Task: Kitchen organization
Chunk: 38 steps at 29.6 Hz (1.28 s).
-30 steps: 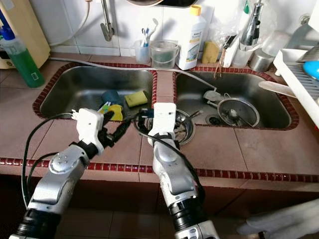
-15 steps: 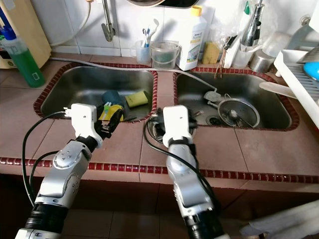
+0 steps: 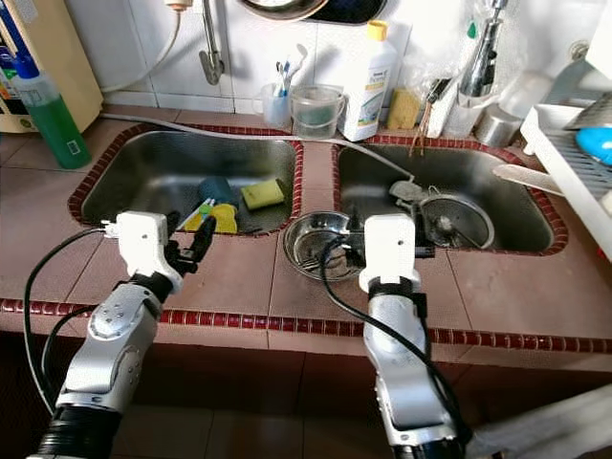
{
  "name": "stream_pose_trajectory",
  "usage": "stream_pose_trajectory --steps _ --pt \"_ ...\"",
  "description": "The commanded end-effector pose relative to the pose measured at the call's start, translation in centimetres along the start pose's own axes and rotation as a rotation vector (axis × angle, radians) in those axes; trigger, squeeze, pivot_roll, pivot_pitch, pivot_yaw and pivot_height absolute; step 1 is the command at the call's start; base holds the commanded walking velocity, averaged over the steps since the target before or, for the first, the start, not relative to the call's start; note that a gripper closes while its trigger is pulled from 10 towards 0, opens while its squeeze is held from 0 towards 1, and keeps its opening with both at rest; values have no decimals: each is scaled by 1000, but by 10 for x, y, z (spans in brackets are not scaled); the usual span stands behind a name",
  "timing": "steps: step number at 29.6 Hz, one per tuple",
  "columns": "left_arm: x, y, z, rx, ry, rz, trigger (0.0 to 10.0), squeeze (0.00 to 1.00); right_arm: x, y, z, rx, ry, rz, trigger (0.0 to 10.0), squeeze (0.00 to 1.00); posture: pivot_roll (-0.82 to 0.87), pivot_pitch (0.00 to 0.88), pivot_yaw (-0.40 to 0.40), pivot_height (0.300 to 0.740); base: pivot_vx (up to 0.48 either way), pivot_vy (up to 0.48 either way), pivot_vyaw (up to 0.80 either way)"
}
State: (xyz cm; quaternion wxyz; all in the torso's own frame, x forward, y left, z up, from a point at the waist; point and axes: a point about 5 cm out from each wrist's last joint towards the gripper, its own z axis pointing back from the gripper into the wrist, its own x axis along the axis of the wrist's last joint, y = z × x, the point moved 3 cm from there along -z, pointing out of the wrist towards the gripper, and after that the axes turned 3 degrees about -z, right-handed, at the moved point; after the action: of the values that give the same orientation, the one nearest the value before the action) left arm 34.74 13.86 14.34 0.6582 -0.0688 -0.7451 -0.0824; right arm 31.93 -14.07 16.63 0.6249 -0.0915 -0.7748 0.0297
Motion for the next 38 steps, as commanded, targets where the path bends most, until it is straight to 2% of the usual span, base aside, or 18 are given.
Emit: stream_pose_trajectory --steps 1,7,10,15,22,28,38 --pt "10 1 -6 2 -37 -35 10000 0 7 -7 0 -6 -32 -6 10000 0 -128 0 -52 740 0 0 0" --pt "20 5 -13 -1 -70 -65 10000 0 2 -13 4 25 -17 8 10000 0 -142 2 -33 740 0 0 0" --pt "11 4 -7 -15 -40 -67 10000 0 -3 -16 7 14 -3 9 10000 0 -151 4 -22 740 0 0 0" --pt "4 -3 0 -25 -27 -51 10000 0 -7 -13 12 39 10 -78 10000 0 -155 5 -13 740 0 0 0" --pt "1 -9 9 -25 -32 -63 10000 0 -13 -17 11 40 26 -64 10000 0 -143 0 -22 740 0 0 0" --pt "-2 -9 14 -14 -22 -43 10000 0 -16 -13 11 61 38 -63 10000 0 -138 0 -25 740 0 0 0" --pt "-1 -10 17 -30 -21 -38 10000 0 -19 -7 13 82 45 -63 10000 0 -132 0 -24 740 0 -317 0"
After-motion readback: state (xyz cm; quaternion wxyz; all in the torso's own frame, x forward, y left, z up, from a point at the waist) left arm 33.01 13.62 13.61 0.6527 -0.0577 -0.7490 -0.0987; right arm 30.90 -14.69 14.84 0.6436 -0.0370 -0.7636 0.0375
